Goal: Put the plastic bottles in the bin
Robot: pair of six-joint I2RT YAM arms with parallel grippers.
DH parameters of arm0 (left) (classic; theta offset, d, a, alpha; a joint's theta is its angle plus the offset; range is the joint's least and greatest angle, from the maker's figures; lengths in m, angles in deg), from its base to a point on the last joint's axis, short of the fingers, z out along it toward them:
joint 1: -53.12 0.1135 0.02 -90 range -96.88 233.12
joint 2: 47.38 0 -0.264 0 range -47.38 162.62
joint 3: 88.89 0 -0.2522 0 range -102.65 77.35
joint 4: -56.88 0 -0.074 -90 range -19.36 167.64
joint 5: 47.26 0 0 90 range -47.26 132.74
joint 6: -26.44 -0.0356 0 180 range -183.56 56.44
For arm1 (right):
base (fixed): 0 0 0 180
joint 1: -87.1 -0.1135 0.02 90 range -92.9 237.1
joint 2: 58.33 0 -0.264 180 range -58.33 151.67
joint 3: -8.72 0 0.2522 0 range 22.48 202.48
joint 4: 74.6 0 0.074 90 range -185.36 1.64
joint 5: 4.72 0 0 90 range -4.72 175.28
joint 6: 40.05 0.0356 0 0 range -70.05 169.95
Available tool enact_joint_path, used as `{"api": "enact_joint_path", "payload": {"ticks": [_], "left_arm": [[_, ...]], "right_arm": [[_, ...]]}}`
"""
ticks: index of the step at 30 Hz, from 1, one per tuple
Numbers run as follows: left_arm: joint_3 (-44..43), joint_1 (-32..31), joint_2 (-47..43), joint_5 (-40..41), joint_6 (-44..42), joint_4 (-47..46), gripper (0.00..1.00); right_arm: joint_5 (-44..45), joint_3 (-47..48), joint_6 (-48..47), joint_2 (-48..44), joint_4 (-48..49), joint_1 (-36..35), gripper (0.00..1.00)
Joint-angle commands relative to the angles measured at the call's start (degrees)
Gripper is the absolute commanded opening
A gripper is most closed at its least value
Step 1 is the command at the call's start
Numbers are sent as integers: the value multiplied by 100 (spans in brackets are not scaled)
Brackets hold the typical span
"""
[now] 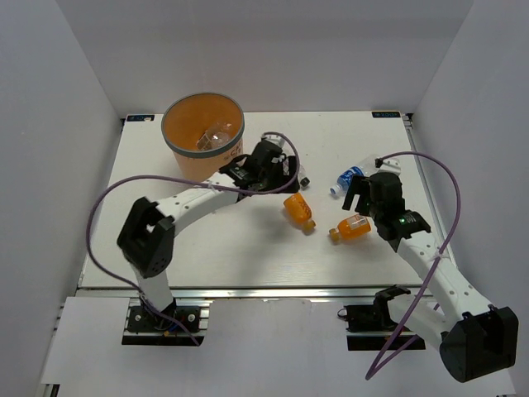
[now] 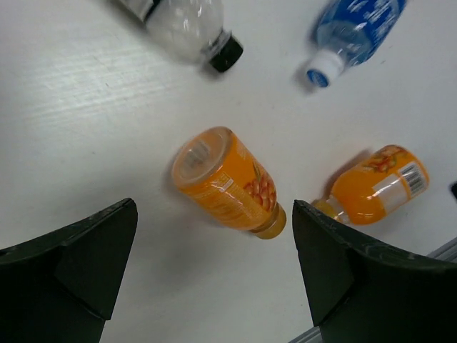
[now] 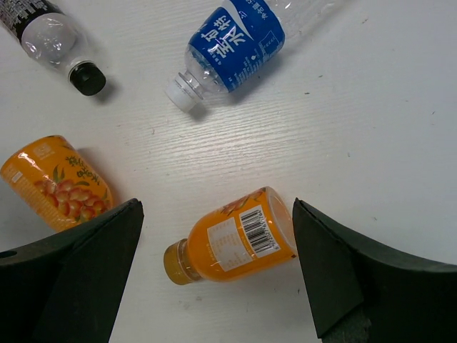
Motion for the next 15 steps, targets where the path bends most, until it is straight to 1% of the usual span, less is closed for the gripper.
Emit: {"api": "enact_joint_path", "payload": {"ticks": [1,3,9,11,15], "left_arm": [[-355,-57,602,-346,531,148,98],[-557,-92,953,-355,602,263,98],[-461,-294,1438,-538,945,254,98],[-522,-303,1710,-715,1095,263,98],[-689,-303,1957,-715,1157,360,97]], "right_arm": [[152,-52,51,-47,134,31,89],[160,-60,42,-38,99,31,89],[64,-192,51,-38,257,48,89],[-24,-218,25,-11,310,48,89],[-33,-210,-11,15,249,57,89]]}}
